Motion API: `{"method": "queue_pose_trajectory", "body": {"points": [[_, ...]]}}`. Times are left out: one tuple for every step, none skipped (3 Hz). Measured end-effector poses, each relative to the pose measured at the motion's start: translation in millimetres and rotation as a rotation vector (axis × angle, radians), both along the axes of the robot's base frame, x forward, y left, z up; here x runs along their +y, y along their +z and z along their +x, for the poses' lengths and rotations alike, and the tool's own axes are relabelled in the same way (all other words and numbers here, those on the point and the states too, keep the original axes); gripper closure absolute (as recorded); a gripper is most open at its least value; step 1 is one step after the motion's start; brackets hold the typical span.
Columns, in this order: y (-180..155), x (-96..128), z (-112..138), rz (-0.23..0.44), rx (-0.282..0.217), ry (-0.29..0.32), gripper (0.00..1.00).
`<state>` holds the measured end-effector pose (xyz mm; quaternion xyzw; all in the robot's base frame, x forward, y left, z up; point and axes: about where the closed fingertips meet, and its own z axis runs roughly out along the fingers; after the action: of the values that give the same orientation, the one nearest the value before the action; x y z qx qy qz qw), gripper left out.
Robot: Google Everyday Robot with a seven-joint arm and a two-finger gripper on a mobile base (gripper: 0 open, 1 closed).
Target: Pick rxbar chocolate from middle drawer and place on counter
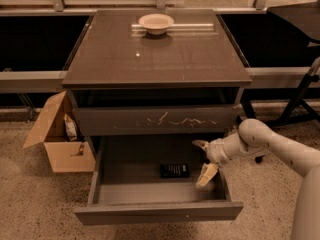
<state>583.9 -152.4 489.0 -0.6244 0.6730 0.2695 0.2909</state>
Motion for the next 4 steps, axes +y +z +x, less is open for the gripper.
{"method": "queue_pose_trajectory", "body": {"points": [[-12,12,8,-0.012,-0.004,-0.018,0.00],[-24,26,18,-0.045,-0.022,-0.059,0.00],[-41,45,30,-0.097,-0.037,-0.104,0.00],[-56,56,37,-0.116,-0.029,-0.127,0.00]]}}
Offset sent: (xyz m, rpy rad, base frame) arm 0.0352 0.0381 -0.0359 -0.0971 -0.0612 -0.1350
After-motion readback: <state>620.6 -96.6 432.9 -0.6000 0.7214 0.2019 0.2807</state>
